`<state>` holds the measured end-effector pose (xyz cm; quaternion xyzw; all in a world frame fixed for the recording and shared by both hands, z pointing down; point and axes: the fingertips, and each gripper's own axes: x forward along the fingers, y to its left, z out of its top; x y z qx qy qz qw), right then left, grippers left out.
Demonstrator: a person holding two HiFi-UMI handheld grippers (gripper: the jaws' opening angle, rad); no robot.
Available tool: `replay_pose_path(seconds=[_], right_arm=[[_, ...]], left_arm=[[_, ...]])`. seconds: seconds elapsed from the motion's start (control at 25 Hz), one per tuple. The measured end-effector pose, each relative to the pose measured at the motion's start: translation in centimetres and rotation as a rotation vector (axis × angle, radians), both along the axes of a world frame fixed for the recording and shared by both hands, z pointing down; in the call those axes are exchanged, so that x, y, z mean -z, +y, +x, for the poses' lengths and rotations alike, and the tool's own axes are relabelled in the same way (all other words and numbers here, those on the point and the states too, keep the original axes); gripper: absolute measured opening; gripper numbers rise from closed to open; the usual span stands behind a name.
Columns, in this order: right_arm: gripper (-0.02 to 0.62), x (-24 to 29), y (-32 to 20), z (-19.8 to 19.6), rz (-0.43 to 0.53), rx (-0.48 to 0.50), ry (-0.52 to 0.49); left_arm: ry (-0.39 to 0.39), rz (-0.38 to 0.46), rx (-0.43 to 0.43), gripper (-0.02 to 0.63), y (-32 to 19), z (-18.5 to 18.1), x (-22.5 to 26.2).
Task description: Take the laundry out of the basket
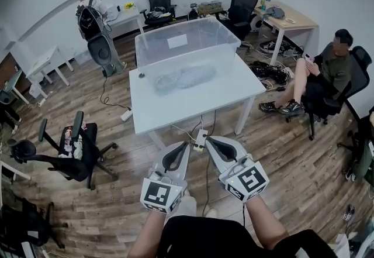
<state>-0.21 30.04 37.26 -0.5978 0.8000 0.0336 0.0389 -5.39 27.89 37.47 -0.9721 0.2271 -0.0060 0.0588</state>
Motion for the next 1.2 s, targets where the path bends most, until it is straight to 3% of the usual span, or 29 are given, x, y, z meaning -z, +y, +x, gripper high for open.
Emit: replay_pose_path(seconds=[0.76, 1.2], right_arm=[[-0.002, -0.6, -10.3, 0.0, -0.035, -0.026, 0.007], [-0.002, -0.5, -17.2, -0.4, -0.05, -0.043, 0.008]], left_arm=[[-0.012, 0.012, -0.026, 0.008, -10.2, 0.4, -0.2], [0.017, -0.029, -0.033, 0.008, -17.2, -0.1, -0.2]])
